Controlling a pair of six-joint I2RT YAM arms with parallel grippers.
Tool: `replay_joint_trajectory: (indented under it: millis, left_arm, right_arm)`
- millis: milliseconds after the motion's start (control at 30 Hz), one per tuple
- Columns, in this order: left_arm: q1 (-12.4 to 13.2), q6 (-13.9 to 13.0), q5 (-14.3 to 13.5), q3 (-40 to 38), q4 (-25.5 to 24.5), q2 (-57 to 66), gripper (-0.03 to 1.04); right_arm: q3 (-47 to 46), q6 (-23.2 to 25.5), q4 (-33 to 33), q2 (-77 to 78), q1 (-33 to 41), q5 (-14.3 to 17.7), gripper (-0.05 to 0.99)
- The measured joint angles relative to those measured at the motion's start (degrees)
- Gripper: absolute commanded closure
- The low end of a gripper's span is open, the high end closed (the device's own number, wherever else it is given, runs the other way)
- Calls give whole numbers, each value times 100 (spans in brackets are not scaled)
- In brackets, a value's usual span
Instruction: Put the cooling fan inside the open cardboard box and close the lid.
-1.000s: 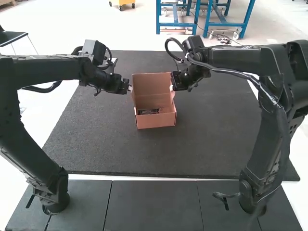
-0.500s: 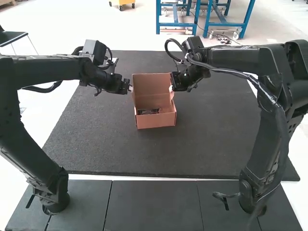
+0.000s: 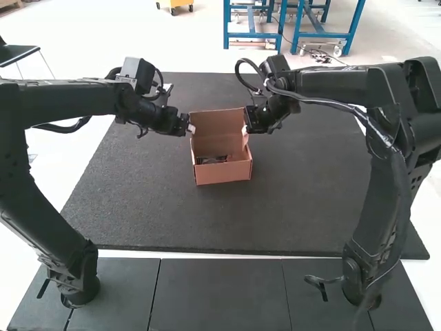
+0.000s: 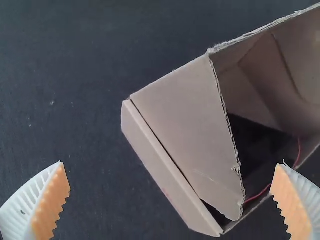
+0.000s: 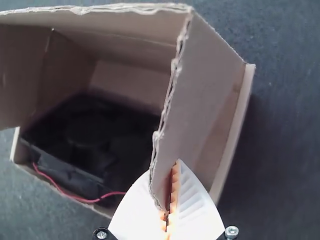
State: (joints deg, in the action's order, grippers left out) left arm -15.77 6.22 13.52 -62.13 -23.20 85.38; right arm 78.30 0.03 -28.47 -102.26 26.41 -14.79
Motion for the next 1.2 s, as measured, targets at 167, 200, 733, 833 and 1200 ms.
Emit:
replay_joint_trajectory:
  millis: [167, 200, 733, 833, 1200]
  left_arm:
    - [0, -24, 0, 0, -264, 0, 5]
    - [0, -39, 0, 0, -293, -2, 5]
    - [232, -105, 107, 0, -118, -822, 5]
    - [254, -105, 107, -2, -92, -719, 5]
    - [37, -105, 107, -299, 79, -76, 5]
  right_arm:
    - [0, -144, -210, -133, 0, 46, 95]
    - [0, -181, -227, -170, 0, 61, 95]
    - [-269, -426, -393, -225, 48, 315, 29]
    - [-262, -439, -577, -225, 52, 420, 5]
    - [614, -474, -1460, 15, 52, 468, 3]
